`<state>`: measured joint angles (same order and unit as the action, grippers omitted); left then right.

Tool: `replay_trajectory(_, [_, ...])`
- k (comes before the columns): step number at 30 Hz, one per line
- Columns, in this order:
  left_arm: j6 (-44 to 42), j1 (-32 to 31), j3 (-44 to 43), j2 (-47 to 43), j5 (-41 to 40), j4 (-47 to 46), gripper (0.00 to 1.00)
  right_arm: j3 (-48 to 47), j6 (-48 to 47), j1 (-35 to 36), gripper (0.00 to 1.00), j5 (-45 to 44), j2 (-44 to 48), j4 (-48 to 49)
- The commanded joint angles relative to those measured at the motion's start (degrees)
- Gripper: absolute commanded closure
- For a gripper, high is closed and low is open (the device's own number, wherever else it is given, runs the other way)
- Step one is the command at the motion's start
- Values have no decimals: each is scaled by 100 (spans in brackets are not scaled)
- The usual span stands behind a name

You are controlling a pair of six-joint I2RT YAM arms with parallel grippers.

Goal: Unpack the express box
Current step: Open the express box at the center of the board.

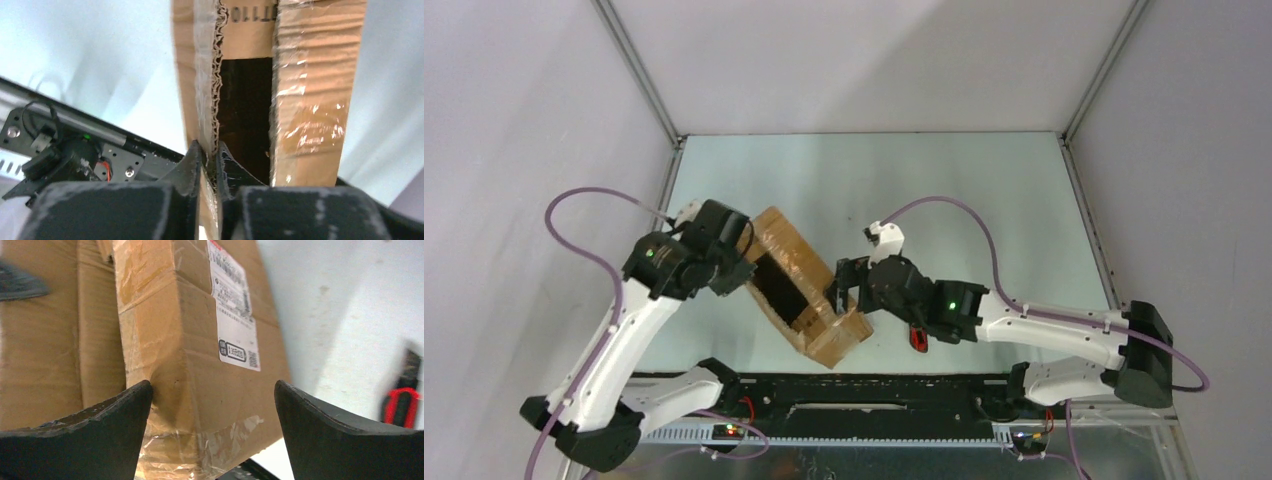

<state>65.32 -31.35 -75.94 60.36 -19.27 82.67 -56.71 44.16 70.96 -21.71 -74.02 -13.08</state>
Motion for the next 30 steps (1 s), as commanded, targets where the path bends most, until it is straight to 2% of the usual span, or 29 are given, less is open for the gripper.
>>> replay_trajectory(1, [-376,-46,25,-38,493,-719,98,428,-433,-387,7,144,-64,-1457])
replay_trajectory(6, [-841,-39,527,-717,659,-2054,100,675,-389,-723,7,465,-7,-1408])
replay_trajectory(10, [-1360,-20,1877,-1659,991,-3913,100,801,-412,-946,7,686,206,-1379])
replay_trajectory(14, [-1118,-2,3473,-2783,1280,-5596,100,710,-584,-964,7,771,448,-1418])
replay_trajectory(18, [-1109,-2,3939,-2856,1227,-5676,100,150,-803,-807,5,535,407,-1766])
replay_trajectory(21, [-1079,-2,4043,-2803,1227,-5718,100,-540,-1019,-558,3,-60,104,-2202])
replay_trajectory(30, [-1370,-2,3380,-2368,1336,-5271,100,-2647,-1548,49,0,-1713,-1403,-3569])
